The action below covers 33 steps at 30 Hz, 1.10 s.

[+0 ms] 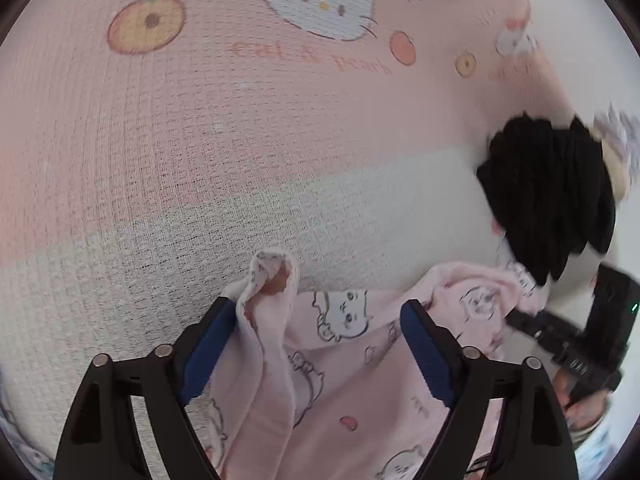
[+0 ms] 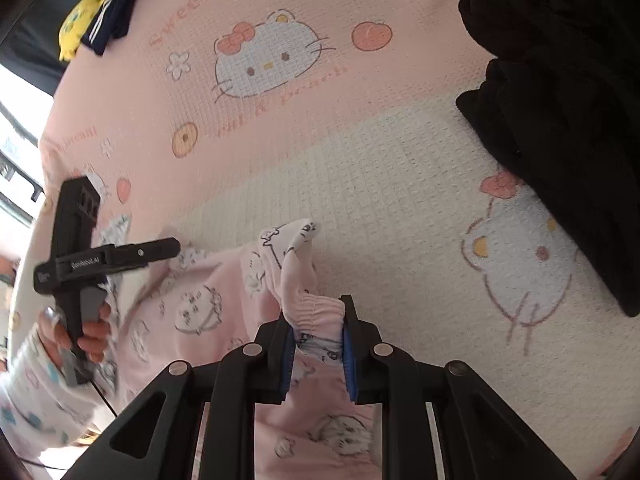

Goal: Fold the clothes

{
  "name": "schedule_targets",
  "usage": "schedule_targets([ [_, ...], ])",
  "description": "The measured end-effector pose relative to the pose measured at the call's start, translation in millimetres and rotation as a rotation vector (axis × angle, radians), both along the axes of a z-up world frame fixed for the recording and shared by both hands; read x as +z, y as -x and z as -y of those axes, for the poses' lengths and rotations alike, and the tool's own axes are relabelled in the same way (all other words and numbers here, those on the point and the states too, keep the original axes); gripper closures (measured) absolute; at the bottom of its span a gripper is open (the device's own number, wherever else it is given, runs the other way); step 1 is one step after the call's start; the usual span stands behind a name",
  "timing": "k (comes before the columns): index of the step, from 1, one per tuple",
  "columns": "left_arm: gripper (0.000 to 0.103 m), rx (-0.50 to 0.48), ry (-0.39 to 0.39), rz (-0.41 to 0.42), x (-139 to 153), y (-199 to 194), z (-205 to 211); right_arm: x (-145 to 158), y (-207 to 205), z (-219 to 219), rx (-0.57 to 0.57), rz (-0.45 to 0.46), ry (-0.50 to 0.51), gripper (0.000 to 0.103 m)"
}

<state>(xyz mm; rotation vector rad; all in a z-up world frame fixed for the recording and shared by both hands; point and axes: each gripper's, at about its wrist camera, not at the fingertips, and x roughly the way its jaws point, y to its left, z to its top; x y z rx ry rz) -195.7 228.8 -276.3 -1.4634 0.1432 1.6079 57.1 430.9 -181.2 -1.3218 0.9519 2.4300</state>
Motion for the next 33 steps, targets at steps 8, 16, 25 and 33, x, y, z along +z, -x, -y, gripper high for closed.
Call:
schedule_targets([
  [8, 0.047, 0.121, 0.007, -0.07, 2, -9, 19, -5, 12, 0, -0.01, 0.03, -0.005, 0.084],
  [16, 0.071, 0.168, 0.113, -0.194, 6, -25, -2, 3, 21, -10, -0.008, 0.051, 0.026, 0.084],
  [25, 0.091, 0.28, 0.095, -0.076, 14, 13, 18, 34, 53, -14, 0.06, 0.044, -0.028, 0.085],
  [33, 0.092, 0.315, 0.06, -0.083, 45, 24, 46, 50, 68, -31, 0.071, 0.074, -0.063, 0.085],
])
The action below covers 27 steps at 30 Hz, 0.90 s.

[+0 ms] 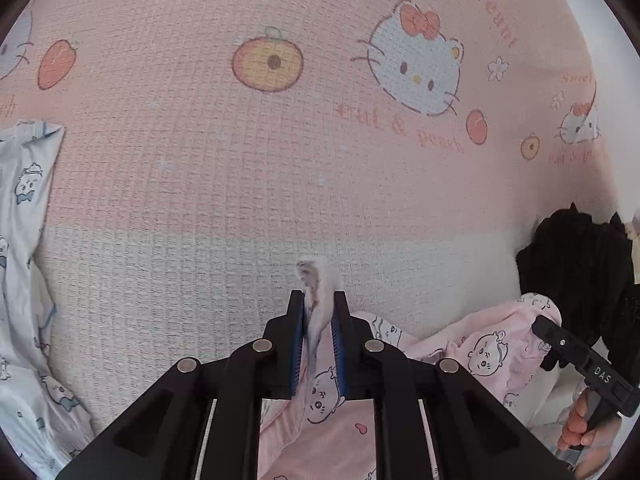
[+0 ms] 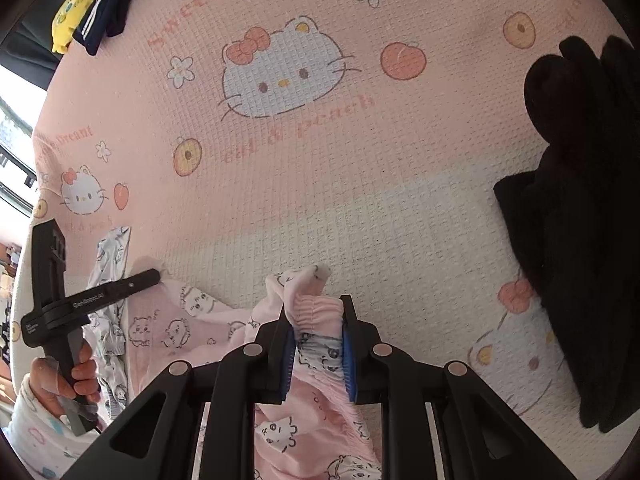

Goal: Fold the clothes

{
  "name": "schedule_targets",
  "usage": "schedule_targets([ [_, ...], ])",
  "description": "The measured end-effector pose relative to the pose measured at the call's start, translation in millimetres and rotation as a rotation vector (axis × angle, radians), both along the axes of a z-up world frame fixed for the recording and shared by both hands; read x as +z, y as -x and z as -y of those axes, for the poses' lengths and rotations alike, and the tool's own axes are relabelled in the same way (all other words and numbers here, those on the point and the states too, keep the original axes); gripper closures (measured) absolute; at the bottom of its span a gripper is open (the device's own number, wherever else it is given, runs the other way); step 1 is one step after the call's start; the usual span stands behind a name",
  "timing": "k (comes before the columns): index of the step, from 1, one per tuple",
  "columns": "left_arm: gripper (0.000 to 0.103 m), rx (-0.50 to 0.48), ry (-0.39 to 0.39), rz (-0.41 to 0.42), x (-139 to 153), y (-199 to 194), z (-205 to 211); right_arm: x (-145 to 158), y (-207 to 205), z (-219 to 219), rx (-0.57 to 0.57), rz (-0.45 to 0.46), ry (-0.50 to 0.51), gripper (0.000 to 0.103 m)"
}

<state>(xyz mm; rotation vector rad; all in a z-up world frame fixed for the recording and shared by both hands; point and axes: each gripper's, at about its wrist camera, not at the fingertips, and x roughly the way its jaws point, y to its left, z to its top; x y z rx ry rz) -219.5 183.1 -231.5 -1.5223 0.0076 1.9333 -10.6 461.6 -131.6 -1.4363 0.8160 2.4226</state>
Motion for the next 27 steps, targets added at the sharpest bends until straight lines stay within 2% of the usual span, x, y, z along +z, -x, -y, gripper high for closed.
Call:
schedule_targets([
  [6, 0.093, -0.005, 0.004, -0.035, 18, -17, 9, 14, 5, -14, -0.006, 0.023, -0.02, 0.085],
  [15, 0.093, 0.061, -0.05, -0.033, 29, 5, 15, 30, 25, -28, 0.019, 0.035, -0.072, 0.085],
  [21, 0.093, 0.085, -0.078, 0.004, 31, 28, 26, 22, 42, -37, 0.033, 0.08, -0.063, 0.085],
  [27, 0.093, 0.102, -0.099, -0.005, 35, 46, 32, 11, 58, -46, 0.029, 0.101, -0.041, 0.085],
])
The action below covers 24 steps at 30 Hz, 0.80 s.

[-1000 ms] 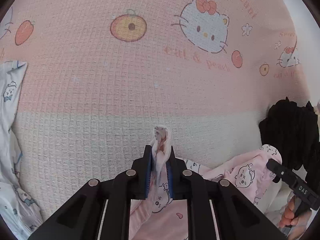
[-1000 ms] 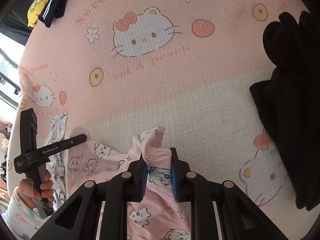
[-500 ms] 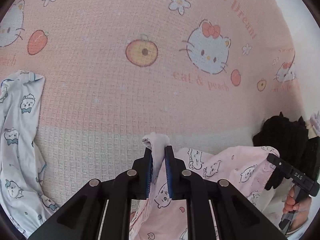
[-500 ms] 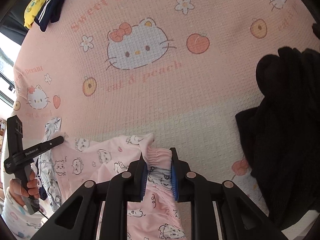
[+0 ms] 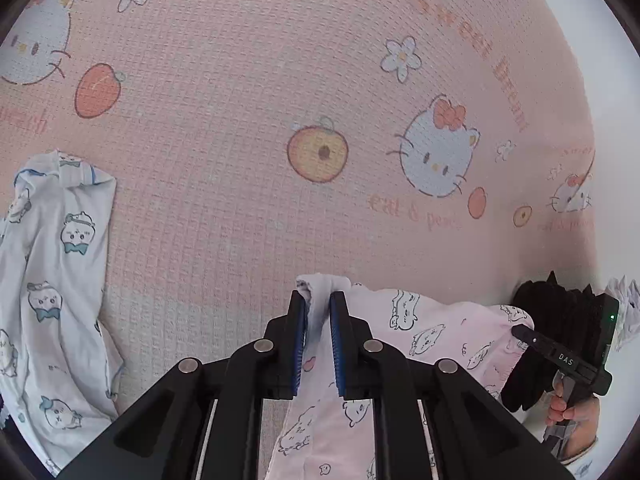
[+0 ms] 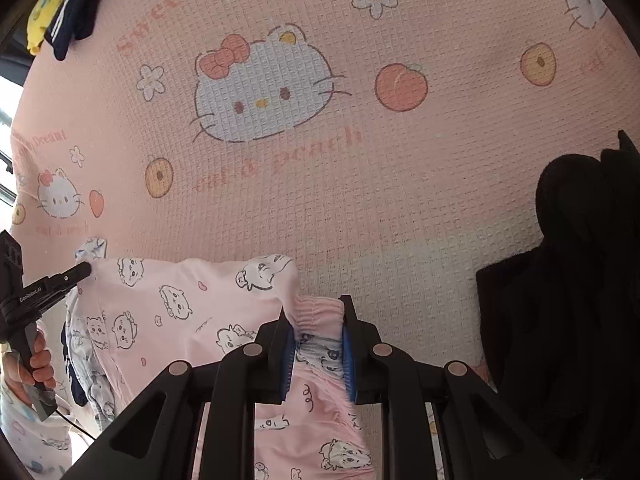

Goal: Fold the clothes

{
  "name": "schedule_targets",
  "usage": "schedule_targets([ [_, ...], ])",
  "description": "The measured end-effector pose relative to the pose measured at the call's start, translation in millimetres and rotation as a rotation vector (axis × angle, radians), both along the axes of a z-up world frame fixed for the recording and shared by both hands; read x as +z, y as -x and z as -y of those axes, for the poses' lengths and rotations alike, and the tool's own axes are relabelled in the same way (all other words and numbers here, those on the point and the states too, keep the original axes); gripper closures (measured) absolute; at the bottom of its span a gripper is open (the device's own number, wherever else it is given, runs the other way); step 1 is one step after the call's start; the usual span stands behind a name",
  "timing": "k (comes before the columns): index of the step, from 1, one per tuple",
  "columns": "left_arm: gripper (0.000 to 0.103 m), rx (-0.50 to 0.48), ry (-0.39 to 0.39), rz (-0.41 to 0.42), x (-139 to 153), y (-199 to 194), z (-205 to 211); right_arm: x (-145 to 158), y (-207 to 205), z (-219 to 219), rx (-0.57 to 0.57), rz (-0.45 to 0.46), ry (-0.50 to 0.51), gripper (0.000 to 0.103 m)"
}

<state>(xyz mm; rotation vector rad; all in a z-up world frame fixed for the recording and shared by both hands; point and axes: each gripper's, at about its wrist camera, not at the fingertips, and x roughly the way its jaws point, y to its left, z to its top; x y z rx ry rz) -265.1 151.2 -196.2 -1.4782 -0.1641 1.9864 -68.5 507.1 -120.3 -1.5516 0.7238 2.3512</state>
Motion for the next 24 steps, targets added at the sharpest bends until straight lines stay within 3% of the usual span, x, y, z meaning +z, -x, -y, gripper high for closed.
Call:
schedule_targets([
  [6, 0.093, -0.024, 0.006, -0.02, 0, 14, -12, -10, 24, 0, 0.062, 0.046, -0.019, 0.085],
  [8, 0.093, -0.036, 0.023, -0.039, -2, 16, -17, -21, 30, 2, 0.086, 0.106, -0.033, 0.084],
  [10, 0.093, -0.039, 0.039, -0.055, -4, 18, -20, -30, 31, 4, 0.1, 0.146, -0.043, 0.073],
  [12, 0.092, -0.035, 0.015, -0.056, -4, 18, -17, -32, 26, 3, 0.088, 0.135, -0.048, 0.05],
  [16, 0.089, -0.015, -0.026, 0.014, -13, 18, -7, -32, 14, 0, 0.057, 0.118, -0.039, 0.046],
  [18, 0.079, 0.0, -0.028, 0.021, -16, 15, -2, -32, 9, -3, 0.041, 0.106, -0.047, 0.045],
  [20, 0.038, 0.002, -0.004, 0.019, -22, 11, 0, -32, 6, -6, 0.023, 0.078, -0.04, 0.04],
  [21, 0.032, 0.003, 0.008, 0.019, -25, 9, 1, -32, 3, -8, 0.014, 0.062, -0.032, 0.039],
  [24, 0.031, -0.011, 0.024, 0.063, -38, 4, 0, -35, -6, -12, -0.015, 0.013, -0.005, 0.035],
])
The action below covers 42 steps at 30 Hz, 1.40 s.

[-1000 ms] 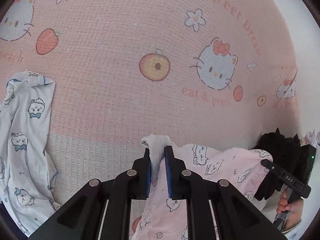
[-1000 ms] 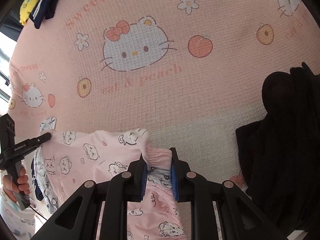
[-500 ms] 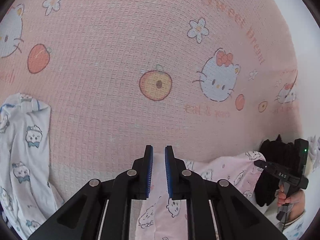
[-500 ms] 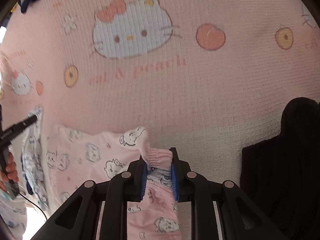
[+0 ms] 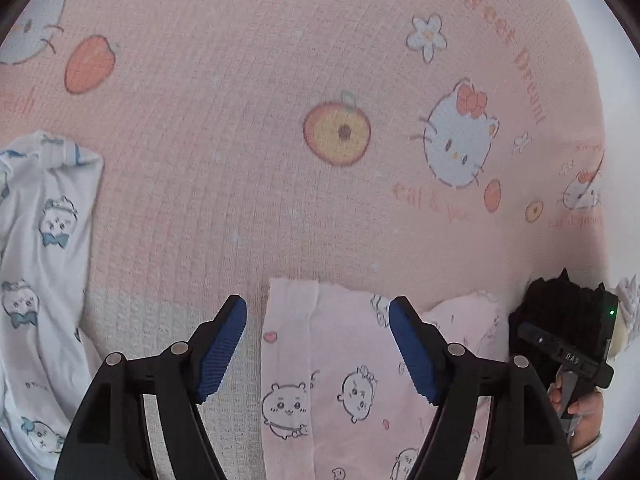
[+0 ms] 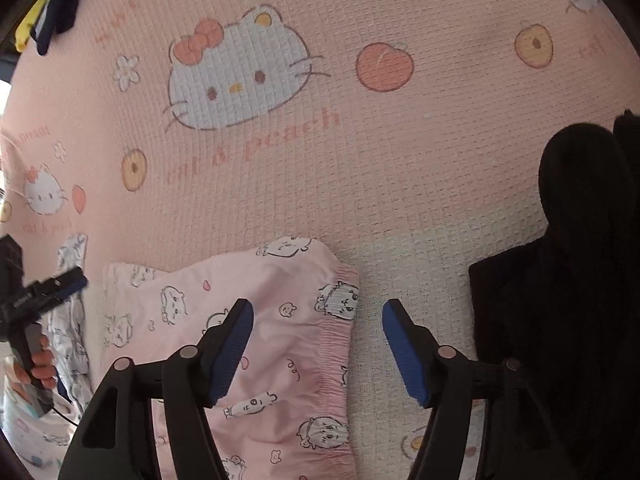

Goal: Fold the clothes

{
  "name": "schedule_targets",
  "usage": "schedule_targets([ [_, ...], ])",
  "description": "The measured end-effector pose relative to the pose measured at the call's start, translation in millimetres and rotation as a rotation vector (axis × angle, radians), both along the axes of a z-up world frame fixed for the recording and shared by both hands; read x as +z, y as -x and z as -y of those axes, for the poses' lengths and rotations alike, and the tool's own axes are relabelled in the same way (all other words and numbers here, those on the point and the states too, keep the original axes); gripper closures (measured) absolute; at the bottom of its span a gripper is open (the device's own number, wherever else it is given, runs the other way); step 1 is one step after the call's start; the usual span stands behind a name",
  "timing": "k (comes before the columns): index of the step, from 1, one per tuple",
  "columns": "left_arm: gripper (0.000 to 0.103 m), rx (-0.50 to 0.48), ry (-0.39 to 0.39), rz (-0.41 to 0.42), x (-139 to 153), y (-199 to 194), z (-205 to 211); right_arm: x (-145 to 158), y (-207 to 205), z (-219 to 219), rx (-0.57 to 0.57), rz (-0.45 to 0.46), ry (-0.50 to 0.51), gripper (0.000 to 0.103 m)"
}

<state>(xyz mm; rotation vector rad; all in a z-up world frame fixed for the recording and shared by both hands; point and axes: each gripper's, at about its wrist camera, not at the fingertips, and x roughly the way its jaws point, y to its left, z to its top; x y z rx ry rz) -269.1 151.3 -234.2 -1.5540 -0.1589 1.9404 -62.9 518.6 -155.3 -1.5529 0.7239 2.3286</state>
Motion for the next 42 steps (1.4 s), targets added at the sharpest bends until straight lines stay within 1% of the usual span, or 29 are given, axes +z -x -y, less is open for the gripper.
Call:
schedule_targets([
  [2, 0.031, -0.004, 0.013, 0.036, -10, -2, -1, -5, -4, -2, -0.026, -0.021, 0.039, 0.035],
  [4, 0.031, -0.003, 0.005, 0.055, -17, -2, -1, -14, -7, -6, -0.054, -0.045, 0.12, 0.035],
  [5, 0.031, -0.001, -0.013, 0.063, -22, -2, -1, -19, -8, -9, -0.08, -0.039, 0.158, 0.035],
  [7, 0.031, 0.006, -0.017, 0.085, -30, -2, -3, -31, -4, -16, -0.136, 0.006, 0.236, 0.035],
  [9, 0.031, 0.01, -0.011, 0.103, -39, -2, -5, -38, 3, -20, -0.144, 0.036, 0.287, 0.035],
  [10, 0.03, 0.012, -0.019, 0.094, -38, -3, -5, -41, 8, -22, -0.139, 0.049, 0.302, 0.035],
  [12, 0.028, 0.029, -0.042, 0.09, -39, -3, -4, -42, 17, -24, -0.119, 0.065, 0.275, 0.035],
  [14, 0.015, 0.078, -0.126, 0.108, -42, -4, 3, -44, 23, -23, -0.093, 0.093, 0.247, 0.035],
  [16, 0.01, 0.108, -0.184, 0.122, -45, -4, 6, -48, 25, -25, -0.088, 0.109, 0.246, 0.035],
  [18, 0.004, 0.088, -0.183, 0.118, -44, -4, 2, -53, 23, -29, -0.105, 0.103, 0.274, 0.035],
  [19, 0.0, 0.075, -0.173, 0.101, -43, -6, -2, -56, 21, -31, -0.116, 0.094, 0.293, 0.035],
  [20, 0.0, 0.063, -0.163, 0.084, -42, -8, -6, -59, 19, -35, -0.134, 0.067, 0.324, 0.035],
  [23, 0.0, 0.084, -0.119, 0.035, -40, -16, -14, -69, 13, -45, -0.187, -0.015, 0.418, 0.034],
  [25, 0.0, 0.106, -0.096, 0.019, -39, -18, -18, -74, 10, -50, -0.217, -0.064, 0.474, 0.03],
  [26, 0.0, 0.116, -0.085, 0.01, -38, -18, -21, -77, 9, -52, -0.228, -0.086, 0.499, 0.026],
  [29, 0.0, 0.119, -0.102, 0.005, -38, -16, -20, -83, 10, -54, -0.253, -0.149, 0.566, 0.025],
  [31, 0.001, 0.092, -0.126, 0.004, -37, -15, -17, -85, 10, -53, -0.274, -0.179, 0.606, 0.025],
  [34, 0.001, 0.055, -0.177, 0.039, -37, -10, -11, -87, 8, -50, -0.306, -0.211, 0.661, 0.025],
  [36, 0.001, 0.053, -0.218, 0.097, -40, -3, -3, -87, 7, -47, -0.323, -0.231, 0.693, 0.024],
  [39, 0.001, 0.067, -0.254, 0.206, -41, 9, 5, -83, 8, -39, -0.314, -0.233, 0.693, 0.024],
  [40, 0.004, 0.077, -0.257, 0.237, -41, 10, 8, -83, 6, -40, -0.312, -0.233, 0.694, 0.024],
  [42, 0.016, 0.101, -0.203, 0.261, -39, 11, 10, -83, 3, -41, -0.31, -0.233, 0.695, 0.025],
])
